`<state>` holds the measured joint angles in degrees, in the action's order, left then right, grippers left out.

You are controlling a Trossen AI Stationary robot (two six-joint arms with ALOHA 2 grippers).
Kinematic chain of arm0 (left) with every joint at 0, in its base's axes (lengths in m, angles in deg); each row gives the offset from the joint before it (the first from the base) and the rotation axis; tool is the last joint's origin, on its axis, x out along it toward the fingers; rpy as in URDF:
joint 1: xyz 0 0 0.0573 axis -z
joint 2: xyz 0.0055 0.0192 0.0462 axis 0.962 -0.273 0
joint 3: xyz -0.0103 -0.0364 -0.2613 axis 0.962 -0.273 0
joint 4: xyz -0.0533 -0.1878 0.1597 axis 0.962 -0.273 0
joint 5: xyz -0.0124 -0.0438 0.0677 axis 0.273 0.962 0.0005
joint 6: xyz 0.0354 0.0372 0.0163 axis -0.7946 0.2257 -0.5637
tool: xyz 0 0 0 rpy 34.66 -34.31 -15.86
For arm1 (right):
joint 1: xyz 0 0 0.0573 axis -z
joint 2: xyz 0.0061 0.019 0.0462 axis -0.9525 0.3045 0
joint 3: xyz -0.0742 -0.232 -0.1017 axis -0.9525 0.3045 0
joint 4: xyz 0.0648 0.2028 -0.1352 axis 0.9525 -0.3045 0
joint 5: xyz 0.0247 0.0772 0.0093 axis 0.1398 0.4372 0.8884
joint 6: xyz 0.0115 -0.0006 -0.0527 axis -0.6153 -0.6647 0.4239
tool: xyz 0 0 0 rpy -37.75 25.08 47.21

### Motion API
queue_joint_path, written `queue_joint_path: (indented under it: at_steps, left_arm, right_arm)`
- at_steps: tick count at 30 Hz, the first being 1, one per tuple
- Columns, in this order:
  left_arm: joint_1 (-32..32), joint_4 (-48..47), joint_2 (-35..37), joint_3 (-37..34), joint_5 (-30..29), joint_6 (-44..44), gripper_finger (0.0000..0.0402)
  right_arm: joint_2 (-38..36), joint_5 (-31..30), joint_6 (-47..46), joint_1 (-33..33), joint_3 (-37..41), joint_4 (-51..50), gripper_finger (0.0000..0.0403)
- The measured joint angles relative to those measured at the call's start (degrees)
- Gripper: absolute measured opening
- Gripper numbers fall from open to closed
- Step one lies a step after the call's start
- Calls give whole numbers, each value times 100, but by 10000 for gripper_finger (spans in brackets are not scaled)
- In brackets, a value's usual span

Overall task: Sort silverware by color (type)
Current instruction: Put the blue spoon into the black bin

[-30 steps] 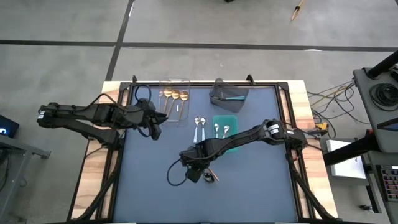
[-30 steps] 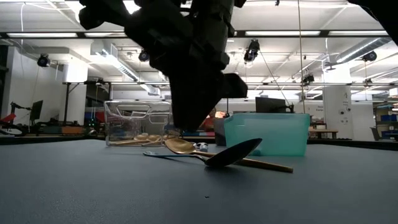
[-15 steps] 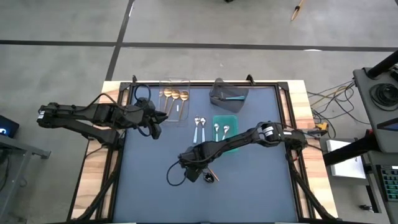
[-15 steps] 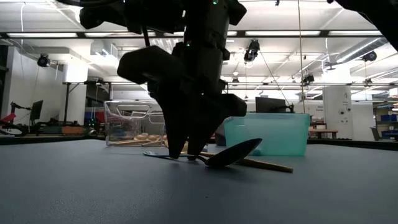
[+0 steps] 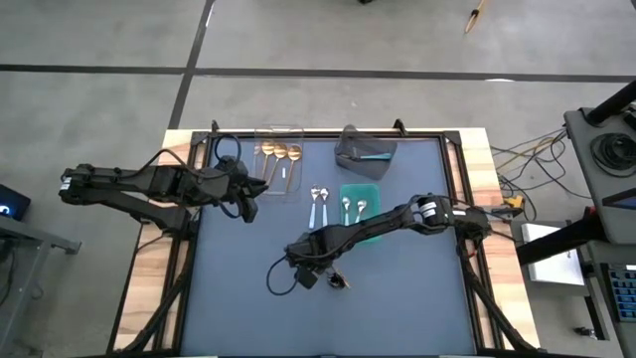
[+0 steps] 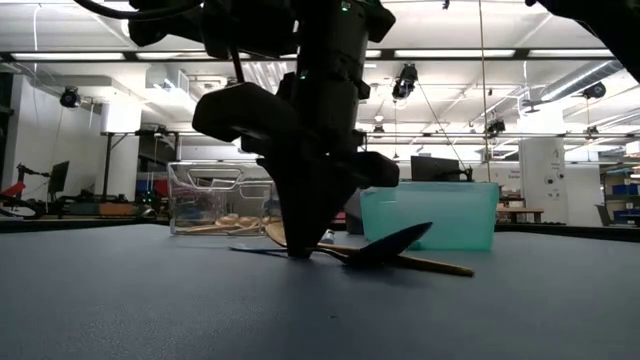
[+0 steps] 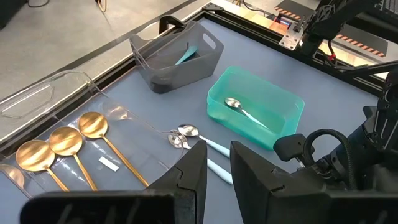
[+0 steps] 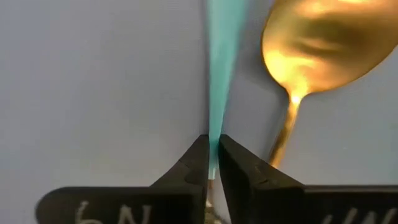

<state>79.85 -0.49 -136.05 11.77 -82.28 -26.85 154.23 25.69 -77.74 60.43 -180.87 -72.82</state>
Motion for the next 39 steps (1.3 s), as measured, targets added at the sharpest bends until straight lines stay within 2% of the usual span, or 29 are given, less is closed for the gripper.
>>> queue_joint_path:
  at_steps: [9,16,20,28,33,36,39]
  left_arm:
    - [0,11,0,0,-2,-16,52]
    - [0,55,95,41,4,-99,52]
    - [0,281,234,44,9,-292,52]
    - [0,861,399,44,13,-579,52]
    - [0,1394,372,44,17,-657,52]
    - [0,1753,307,44,17,-814,52]
    - [0,2182,224,44,25,-971,52]
  right_arm:
    - [-190,75,30,-2,19,171,11]
    - [-1030,-85,137,12,17,48,10]
    - [-1612,-857,231,14,17,-60,10]
    - [-2842,-3090,582,55,144,-64,9]
    - [-3407,-4092,993,76,251,269,9]
    - [-3578,-4405,1344,128,264,507,9]
    - [-3695,-4414,1709,237,271,781,9]
